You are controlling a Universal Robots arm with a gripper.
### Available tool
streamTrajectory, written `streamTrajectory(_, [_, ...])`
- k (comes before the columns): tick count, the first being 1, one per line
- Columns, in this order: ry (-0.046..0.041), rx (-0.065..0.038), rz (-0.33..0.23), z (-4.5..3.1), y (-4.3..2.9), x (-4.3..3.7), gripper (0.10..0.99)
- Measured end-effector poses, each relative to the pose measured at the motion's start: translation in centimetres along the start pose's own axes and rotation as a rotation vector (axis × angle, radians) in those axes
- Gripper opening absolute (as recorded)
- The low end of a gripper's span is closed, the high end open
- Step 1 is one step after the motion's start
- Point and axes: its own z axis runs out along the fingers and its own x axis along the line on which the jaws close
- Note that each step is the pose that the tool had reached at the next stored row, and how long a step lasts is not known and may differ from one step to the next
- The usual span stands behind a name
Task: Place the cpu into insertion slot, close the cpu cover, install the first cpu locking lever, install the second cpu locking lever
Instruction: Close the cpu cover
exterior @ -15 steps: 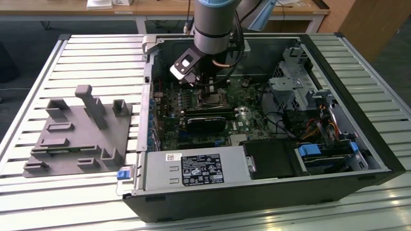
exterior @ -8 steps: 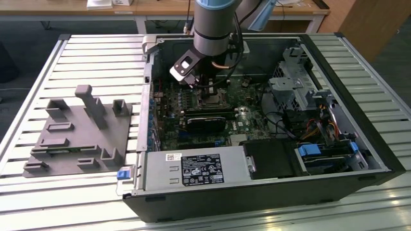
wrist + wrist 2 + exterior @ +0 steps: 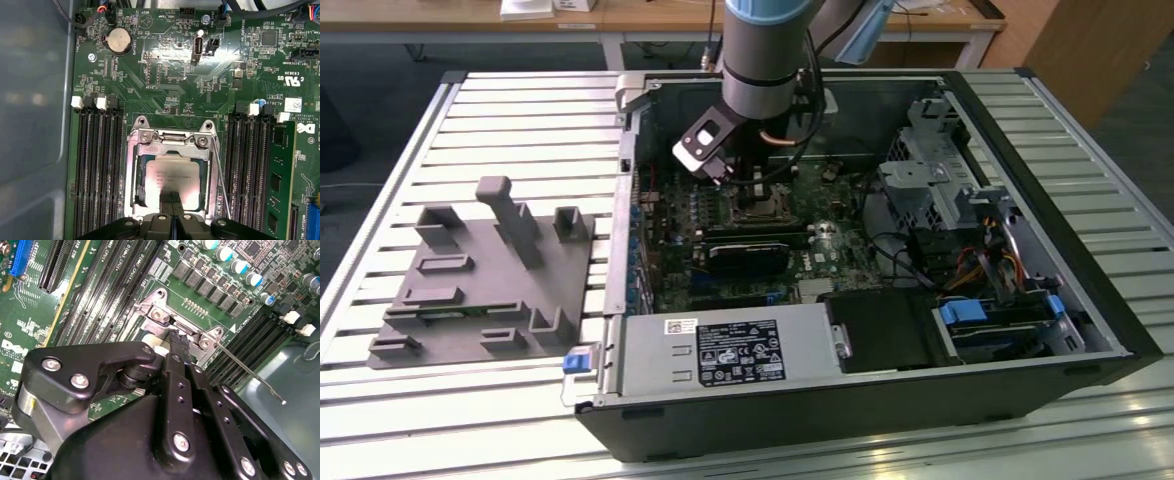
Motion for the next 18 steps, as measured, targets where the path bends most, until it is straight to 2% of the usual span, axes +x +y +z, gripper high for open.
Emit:
streamTrajectory(11, [0.0006, -0.001, 0.000, 0.02, 0.67, 0.11, 0.106])
streamTrajectory(12, [0.0025, -0.002, 0.000, -0.09, 0.70, 0.14, 0.106])
streamTrajectory(16, [0.0013, -0.001, 0.000, -1.09, 0.68, 0.21, 0.106])
streamTrajectory(18, [0.0012, -0.001, 0.000, -1.18, 0.68, 0.21, 0.106])
